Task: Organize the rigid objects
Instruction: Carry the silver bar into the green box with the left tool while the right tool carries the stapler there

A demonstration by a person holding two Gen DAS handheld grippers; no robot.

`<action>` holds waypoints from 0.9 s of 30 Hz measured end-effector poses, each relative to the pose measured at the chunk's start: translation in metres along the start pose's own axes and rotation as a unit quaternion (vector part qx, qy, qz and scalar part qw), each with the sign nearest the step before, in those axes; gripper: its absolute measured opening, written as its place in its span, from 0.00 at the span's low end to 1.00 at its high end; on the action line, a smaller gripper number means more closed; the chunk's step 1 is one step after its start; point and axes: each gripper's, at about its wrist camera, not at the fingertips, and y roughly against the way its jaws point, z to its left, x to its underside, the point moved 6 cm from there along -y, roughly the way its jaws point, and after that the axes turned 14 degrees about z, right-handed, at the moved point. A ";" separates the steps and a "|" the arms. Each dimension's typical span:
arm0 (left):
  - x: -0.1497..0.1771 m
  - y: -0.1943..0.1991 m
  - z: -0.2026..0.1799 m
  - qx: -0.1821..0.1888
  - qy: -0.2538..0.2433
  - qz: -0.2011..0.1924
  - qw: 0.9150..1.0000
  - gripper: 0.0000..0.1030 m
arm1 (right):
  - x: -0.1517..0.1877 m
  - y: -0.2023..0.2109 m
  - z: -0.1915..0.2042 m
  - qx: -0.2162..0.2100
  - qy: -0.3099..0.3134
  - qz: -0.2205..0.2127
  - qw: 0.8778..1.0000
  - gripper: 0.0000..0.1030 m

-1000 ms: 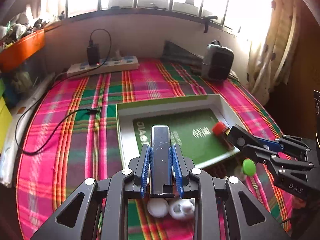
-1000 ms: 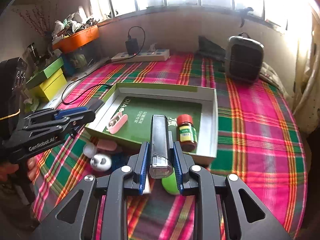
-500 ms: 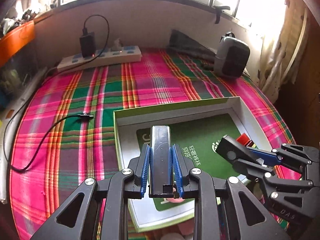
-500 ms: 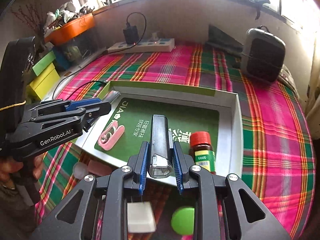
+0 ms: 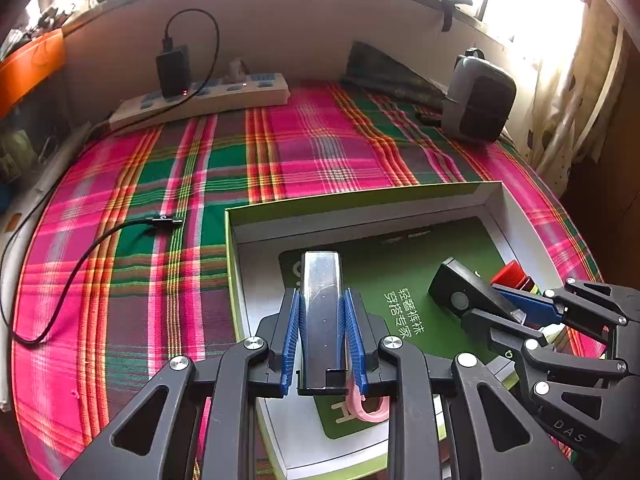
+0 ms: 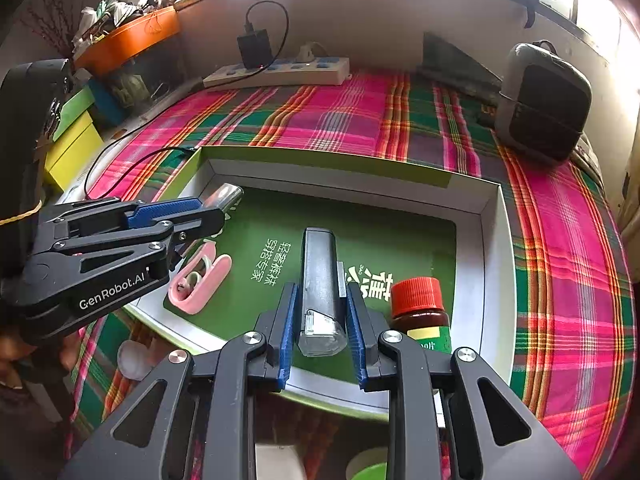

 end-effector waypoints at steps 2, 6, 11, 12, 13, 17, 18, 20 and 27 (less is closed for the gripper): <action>0.000 -0.001 0.000 0.000 -0.001 0.000 1.000 0.22 | -0.001 -0.001 0.000 0.001 0.000 0.000 1.000 0.24; 0.000 -0.001 0.000 0.001 -0.001 0.001 1.000 0.22 | -0.002 -0.003 0.001 0.002 0.000 -0.001 1.000 0.24; 0.001 -0.001 -0.001 0.001 -0.002 0.001 1.000 0.22 | -0.001 -0.007 0.000 -0.002 -0.005 0.004 1.000 0.24; 0.001 -0.001 -0.001 0.000 -0.002 0.002 1.000 0.22 | -0.001 -0.007 0.000 -0.002 -0.005 0.004 1.000 0.24; 0.001 -0.001 -0.001 0.000 -0.001 0.002 1.000 0.22 | -0.001 -0.008 0.000 -0.002 -0.005 0.005 1.000 0.24; 0.001 -0.001 -0.001 0.000 -0.002 0.002 1.000 0.22 | 0.000 -0.008 0.001 -0.002 -0.006 0.006 1.000 0.24; 0.000 -0.002 -0.001 0.000 -0.002 0.002 1.000 0.22 | 0.000 -0.008 0.001 -0.002 -0.005 0.005 1.000 0.24; 0.000 -0.002 -0.001 -0.001 -0.003 0.003 1.000 0.22 | -0.001 -0.009 0.000 -0.004 -0.006 0.006 1.000 0.24; 0.001 -0.002 -0.001 -0.004 -0.007 0.004 1.000 0.24 | -0.001 -0.009 0.000 -0.003 -0.009 0.004 1.000 0.24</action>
